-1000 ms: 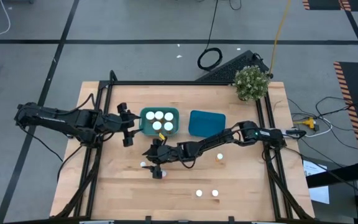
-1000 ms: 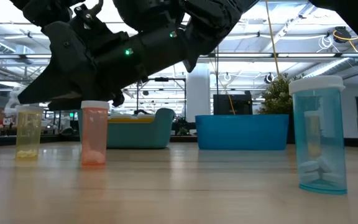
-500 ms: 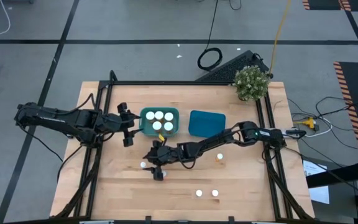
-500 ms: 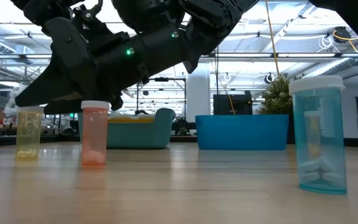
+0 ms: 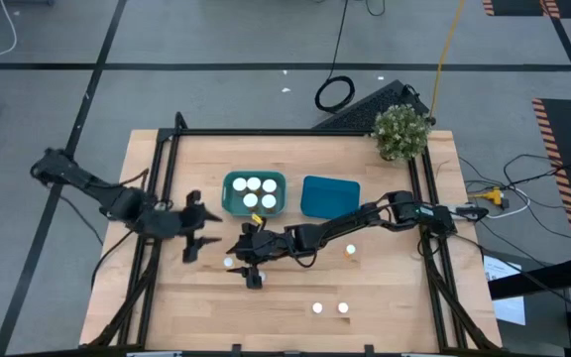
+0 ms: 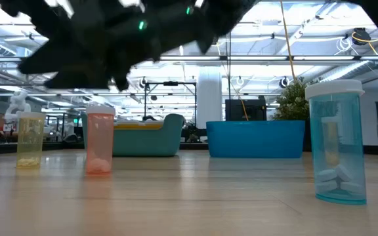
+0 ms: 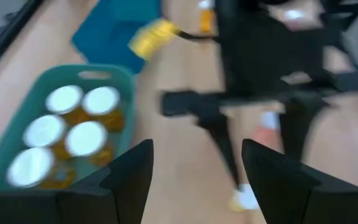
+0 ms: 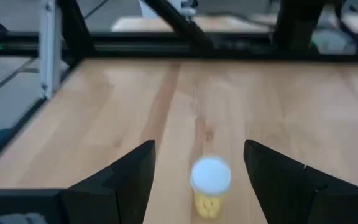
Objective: Pick and place medicine bottles into bin by pill shape (circle, oval)
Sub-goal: Put the small yellow tablet bottle into the blue bin
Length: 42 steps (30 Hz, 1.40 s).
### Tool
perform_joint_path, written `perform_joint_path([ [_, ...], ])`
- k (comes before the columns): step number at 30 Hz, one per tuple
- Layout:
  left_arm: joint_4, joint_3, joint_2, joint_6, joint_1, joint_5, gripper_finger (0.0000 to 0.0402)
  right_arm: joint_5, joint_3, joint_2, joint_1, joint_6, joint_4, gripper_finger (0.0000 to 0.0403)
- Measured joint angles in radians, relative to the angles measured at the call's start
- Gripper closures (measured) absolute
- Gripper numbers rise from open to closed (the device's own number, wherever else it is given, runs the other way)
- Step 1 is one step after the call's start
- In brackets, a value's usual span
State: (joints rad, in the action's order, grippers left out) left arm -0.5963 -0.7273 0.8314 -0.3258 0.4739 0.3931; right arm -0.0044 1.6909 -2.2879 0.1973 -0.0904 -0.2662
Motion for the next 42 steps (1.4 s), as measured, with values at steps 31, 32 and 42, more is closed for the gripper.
perform_joint_path([
  [31, -0.099, -0.161, 0.623, -0.198, 0.148, -0.053, 0.013, 0.038, 0.0, 0.275, 0.168, 0.069, 0.732, 0.0165],
  [32, -0.098, -0.149, 0.623, -0.196, 0.145, -0.063, 0.0136, 0.053, 0.0, 0.278, 0.173, 0.07, 0.738, 0.0165],
  [42, 0.003, -0.082, 0.623, -0.203, 0.136, -0.075, 0.0189, 0.06, 0.0, 0.284, 0.184, 0.07, 0.742, 0.0165],
])
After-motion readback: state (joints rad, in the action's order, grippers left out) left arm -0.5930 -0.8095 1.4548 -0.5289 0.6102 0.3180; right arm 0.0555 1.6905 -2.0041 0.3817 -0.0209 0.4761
